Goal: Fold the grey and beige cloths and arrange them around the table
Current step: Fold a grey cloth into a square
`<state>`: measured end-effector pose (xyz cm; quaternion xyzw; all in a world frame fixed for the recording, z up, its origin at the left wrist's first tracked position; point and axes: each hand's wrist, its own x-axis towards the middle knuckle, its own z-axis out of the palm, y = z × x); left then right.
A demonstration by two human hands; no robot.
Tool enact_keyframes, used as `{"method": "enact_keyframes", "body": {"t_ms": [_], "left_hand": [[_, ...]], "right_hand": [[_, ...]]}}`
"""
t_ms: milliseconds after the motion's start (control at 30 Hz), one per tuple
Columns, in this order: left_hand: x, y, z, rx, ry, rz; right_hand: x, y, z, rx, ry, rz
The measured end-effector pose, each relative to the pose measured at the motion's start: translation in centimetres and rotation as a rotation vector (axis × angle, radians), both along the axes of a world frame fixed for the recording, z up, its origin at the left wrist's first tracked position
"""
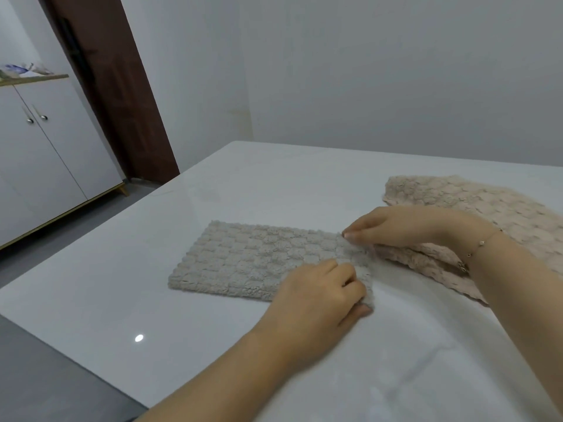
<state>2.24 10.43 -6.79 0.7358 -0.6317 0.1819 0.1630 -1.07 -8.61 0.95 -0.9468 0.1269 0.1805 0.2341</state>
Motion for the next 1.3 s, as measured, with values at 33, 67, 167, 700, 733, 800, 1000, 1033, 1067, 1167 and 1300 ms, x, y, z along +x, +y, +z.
{"method": "enact_keyframes", "body": {"t_ms": [33,67,167,700,733,800,1000,1033,1067,1167,1300], "left_hand": [[-0.1,-0.1,-0.3,-0.017,-0.020,0.010],[-0.2,-0.2,-0.4,-0.030,-0.015,0.025],[-0.8,0.4,0.3,-0.111,0.236,0.152],[0.5,6.1,0.9,-0.664,1.259,0.220],[0.3,6.4,0.9,-0.671,1.225,0.212],[-0.2,6.6,1.1,-0.660,1.177,0.191],[-0.7,6.9,1.1,-0.694,1.107,0.347],[-0.6,6.9,1.2,-0.708,1.124,0.363],[-0.6,7.1,1.3,-0.722,1.140,0.370],[-0.1,7.7,1.9,-0.772,1.180,0.370],[2.5,8.7,3.5,-0.814,1.278,0.351]], "right_hand": [[-0.2,-0.2,0.1,-0.025,0.015,0.053],[-0.2,-0.4,0.1,-0.041,0.029,0.081],[-0.3,-0.8,0.3,-0.011,0.051,0.108],[0.2,0.6,-1.7,0.513,-0.324,0.094],[0.2,1.0,-1.7,0.515,-0.317,0.091],[0.2,1.4,-1.9,0.549,-0.311,0.090],[0.3,1.9,-2.6,0.663,-0.344,0.059],[0.3,1.9,-2.6,0.672,-0.364,0.052],[0.3,1.8,-2.6,0.682,-0.372,0.055],[0.1,1.8,-2.4,0.689,-0.284,0.135],[1.7,2.5,-2.2,0.725,-0.320,0.122]]}}
